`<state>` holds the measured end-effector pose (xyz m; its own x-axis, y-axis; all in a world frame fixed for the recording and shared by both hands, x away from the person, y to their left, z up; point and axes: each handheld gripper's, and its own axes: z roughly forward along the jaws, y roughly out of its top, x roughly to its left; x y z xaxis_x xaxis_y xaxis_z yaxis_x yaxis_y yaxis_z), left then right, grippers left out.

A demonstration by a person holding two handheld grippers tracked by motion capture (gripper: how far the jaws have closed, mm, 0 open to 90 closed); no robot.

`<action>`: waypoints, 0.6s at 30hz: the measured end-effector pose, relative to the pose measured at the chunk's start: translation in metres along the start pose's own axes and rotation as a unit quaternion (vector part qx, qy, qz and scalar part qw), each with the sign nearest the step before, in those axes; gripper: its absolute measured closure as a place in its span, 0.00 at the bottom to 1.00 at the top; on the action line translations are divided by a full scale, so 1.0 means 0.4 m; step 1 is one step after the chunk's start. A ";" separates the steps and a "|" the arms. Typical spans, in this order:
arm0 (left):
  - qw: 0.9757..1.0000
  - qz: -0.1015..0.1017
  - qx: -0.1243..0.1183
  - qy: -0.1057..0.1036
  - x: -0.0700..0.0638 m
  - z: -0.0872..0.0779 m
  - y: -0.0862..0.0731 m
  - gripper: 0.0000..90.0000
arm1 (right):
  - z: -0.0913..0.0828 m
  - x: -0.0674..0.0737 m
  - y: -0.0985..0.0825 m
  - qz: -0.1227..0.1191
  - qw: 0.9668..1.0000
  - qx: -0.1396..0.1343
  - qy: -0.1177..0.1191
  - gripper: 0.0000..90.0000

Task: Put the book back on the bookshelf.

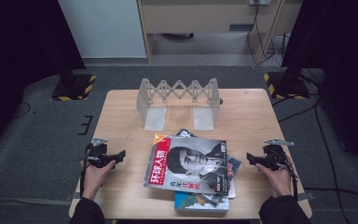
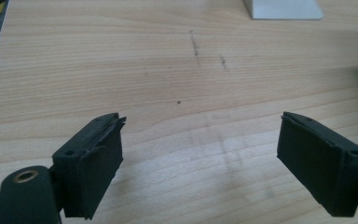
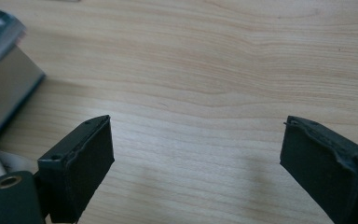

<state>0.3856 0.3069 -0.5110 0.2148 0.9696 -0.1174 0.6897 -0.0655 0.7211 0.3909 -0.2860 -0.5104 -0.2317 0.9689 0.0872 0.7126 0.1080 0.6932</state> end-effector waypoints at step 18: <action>0.998 -0.002 -0.043 -0.043 -0.102 -0.076 0.021 0.18 | -0.099 0.063 0.039 0.027 0.997 -0.066 0.030 0.09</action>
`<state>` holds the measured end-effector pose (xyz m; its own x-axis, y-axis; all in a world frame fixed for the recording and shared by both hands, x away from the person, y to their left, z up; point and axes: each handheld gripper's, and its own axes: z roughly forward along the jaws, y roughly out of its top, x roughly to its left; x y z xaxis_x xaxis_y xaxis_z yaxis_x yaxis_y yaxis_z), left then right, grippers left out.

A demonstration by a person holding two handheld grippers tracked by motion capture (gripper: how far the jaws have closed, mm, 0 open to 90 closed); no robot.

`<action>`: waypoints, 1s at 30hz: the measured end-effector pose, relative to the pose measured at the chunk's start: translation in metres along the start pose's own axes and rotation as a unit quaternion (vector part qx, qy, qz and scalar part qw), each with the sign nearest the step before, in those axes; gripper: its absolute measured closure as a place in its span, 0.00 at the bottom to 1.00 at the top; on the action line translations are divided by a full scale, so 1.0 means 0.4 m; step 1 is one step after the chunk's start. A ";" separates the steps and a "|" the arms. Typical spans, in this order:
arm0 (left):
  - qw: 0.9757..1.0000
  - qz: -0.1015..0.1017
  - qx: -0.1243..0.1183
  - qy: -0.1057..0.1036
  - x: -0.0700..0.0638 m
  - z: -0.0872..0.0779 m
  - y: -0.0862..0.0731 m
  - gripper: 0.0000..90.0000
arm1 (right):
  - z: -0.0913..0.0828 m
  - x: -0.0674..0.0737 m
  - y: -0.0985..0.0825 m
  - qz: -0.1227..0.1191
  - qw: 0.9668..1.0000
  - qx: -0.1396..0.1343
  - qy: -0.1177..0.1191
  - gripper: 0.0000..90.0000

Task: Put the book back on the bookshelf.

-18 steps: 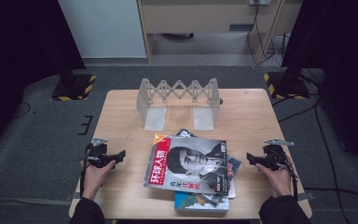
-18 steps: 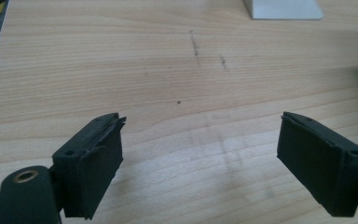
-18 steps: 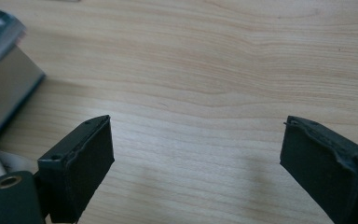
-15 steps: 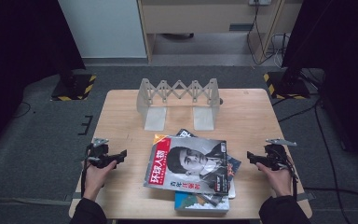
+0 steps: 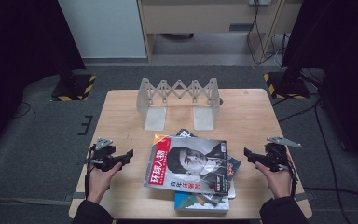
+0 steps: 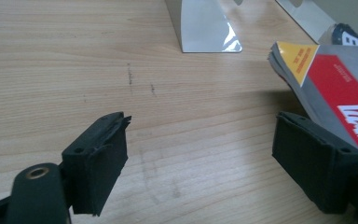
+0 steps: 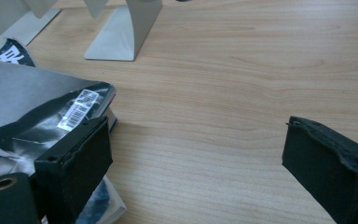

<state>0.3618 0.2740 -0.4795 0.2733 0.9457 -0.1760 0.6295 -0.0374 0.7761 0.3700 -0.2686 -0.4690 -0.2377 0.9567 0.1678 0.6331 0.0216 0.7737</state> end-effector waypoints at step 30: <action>0.996 0.015 0.009 -0.084 -0.108 -0.026 -0.022 0.21 | -0.021 0.155 0.033 -0.050 0.997 -0.007 0.060 0.10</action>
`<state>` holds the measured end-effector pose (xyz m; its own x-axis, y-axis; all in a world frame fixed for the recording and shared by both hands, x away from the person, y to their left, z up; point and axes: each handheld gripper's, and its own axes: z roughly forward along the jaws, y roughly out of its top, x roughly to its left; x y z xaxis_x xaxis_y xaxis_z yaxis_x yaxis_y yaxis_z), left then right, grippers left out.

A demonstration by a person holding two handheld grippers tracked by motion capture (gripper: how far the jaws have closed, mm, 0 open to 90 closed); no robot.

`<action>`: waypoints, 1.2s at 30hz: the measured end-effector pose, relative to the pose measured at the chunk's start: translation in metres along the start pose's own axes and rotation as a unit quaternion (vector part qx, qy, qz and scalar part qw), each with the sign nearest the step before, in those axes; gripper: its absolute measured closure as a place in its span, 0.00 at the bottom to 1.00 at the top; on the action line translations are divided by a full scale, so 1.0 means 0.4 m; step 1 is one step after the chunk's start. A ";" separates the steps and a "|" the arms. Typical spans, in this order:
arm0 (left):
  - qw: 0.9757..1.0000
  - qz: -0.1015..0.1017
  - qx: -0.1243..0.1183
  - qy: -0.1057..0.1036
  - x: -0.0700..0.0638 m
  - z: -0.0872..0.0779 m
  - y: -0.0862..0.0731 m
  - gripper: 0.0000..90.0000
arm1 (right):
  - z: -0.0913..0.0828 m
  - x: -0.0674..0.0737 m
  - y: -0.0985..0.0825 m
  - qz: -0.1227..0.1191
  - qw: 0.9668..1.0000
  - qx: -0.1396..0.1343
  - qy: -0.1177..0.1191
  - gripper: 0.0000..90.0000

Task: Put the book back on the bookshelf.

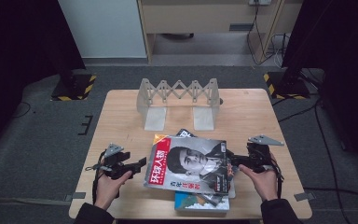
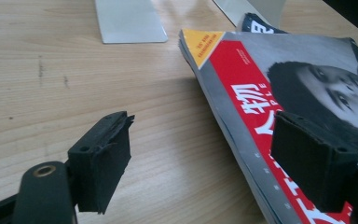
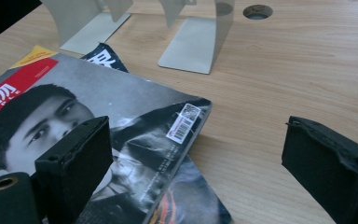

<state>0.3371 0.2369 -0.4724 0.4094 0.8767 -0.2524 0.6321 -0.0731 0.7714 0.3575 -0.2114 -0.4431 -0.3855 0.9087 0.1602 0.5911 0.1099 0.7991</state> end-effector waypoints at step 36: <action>0.993 -0.009 0.077 -0.086 -0.070 0.061 -0.056 0.21 | 0.091 0.110 -0.062 -0.064 0.995 0.062 0.054 0.11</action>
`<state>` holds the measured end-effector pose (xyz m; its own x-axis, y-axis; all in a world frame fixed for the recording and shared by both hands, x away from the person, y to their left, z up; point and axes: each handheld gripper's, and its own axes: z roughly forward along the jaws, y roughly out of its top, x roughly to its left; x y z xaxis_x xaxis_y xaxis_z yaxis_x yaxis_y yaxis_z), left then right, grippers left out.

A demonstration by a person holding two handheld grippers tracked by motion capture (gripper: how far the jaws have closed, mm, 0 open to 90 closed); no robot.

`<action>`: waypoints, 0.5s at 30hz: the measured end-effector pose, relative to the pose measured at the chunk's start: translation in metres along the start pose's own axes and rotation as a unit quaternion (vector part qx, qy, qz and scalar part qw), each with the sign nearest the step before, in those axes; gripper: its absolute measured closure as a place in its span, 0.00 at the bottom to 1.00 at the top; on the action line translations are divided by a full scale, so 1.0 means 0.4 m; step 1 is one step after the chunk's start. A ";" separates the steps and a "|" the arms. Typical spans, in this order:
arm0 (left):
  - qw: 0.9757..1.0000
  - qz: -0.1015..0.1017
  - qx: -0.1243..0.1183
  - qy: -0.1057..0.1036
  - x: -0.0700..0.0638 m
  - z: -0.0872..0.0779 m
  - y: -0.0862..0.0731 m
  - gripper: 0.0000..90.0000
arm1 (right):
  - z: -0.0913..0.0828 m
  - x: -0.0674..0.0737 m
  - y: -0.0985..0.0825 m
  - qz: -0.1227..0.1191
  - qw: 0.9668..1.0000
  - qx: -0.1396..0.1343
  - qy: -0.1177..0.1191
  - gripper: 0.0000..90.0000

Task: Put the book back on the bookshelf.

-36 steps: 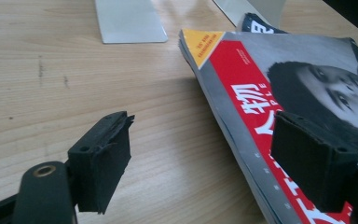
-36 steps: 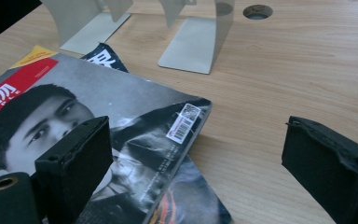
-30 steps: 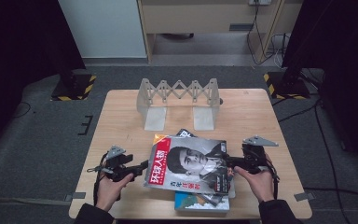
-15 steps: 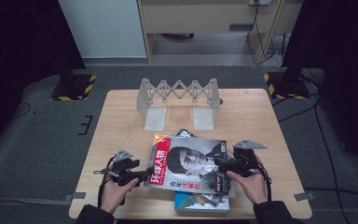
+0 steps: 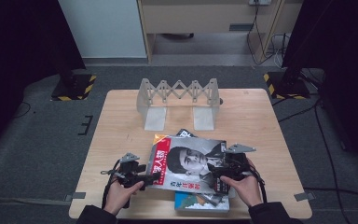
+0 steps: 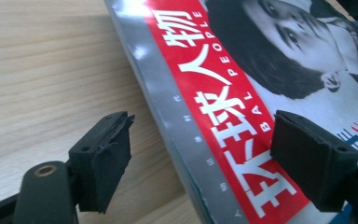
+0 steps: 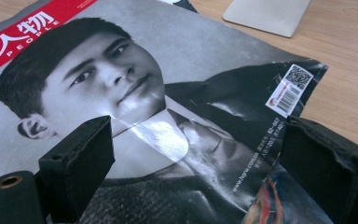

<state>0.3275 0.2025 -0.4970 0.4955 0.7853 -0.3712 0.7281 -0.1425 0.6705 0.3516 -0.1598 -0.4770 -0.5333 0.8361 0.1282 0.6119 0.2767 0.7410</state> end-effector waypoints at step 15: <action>0.994 -0.051 0.032 -0.089 0.002 0.036 -0.008 0.22 | 0.014 0.001 -0.010 -0.008 1.000 0.000 0.001 0.11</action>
<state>0.3325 0.1946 -0.5087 0.4892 0.6796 -0.5466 0.8047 -0.1099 0.5834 0.3522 -0.1578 -0.4837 -0.5433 0.8312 0.1175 0.6035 0.2894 0.7430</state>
